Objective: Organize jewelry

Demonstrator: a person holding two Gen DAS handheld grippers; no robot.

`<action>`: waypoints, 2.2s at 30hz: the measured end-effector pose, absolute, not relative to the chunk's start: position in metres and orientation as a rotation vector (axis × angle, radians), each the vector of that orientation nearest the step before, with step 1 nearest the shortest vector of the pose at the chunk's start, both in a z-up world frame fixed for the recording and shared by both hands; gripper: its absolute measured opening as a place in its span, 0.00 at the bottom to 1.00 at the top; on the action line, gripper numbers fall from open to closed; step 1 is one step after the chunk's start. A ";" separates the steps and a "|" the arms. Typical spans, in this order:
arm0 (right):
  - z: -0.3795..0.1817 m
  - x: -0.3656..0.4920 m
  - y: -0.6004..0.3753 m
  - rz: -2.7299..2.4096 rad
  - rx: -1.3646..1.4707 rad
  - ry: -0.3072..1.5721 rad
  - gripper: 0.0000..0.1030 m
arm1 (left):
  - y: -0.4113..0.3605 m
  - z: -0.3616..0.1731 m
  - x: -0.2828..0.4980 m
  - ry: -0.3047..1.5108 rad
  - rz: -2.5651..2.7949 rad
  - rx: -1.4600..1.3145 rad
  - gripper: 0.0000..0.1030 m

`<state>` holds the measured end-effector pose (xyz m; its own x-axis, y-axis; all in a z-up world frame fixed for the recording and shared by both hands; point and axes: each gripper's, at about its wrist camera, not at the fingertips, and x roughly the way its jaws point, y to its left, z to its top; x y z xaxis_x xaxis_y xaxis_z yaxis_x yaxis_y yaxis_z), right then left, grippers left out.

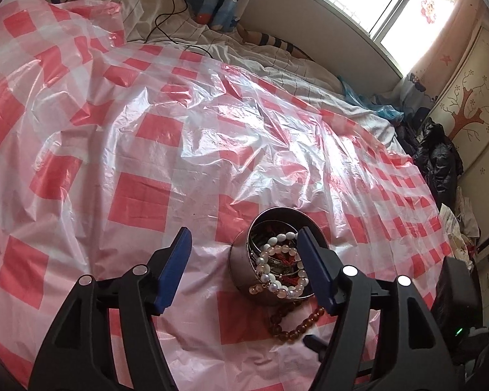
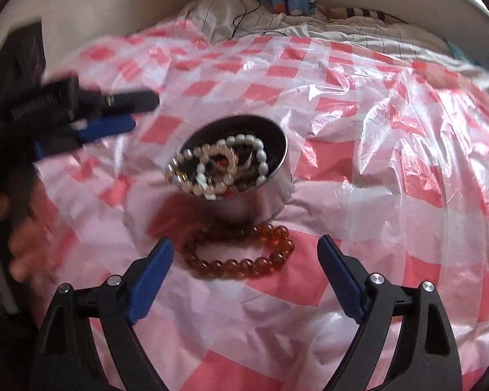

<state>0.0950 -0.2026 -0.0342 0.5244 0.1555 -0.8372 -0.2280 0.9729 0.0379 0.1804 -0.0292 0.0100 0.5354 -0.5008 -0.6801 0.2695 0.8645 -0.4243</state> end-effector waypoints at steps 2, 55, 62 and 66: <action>-0.044 0.092 -0.196 0.242 -0.116 1.004 0.59 | -0.029 0.010 0.180 0.896 -0.466 -0.284 0.65; 0.012 0.026 -0.227 -0.042 0.037 0.792 0.93 | -0.046 0.018 0.126 0.826 -0.373 0.024 0.87; -0.002 -0.007 -0.224 -0.157 0.029 0.813 0.93 | -0.048 0.016 0.069 0.779 -0.314 0.133 0.93; 0.003 -0.018 -0.216 -0.157 0.014 0.796 0.93 | -0.045 0.015 0.045 0.783 -0.280 0.151 0.93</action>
<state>-0.0184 -0.2156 0.0025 0.6888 -0.1345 -0.7124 0.1453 0.9883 -0.0461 0.0449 -0.0453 0.0146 0.6740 -0.1921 -0.7133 0.3033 0.9524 0.0301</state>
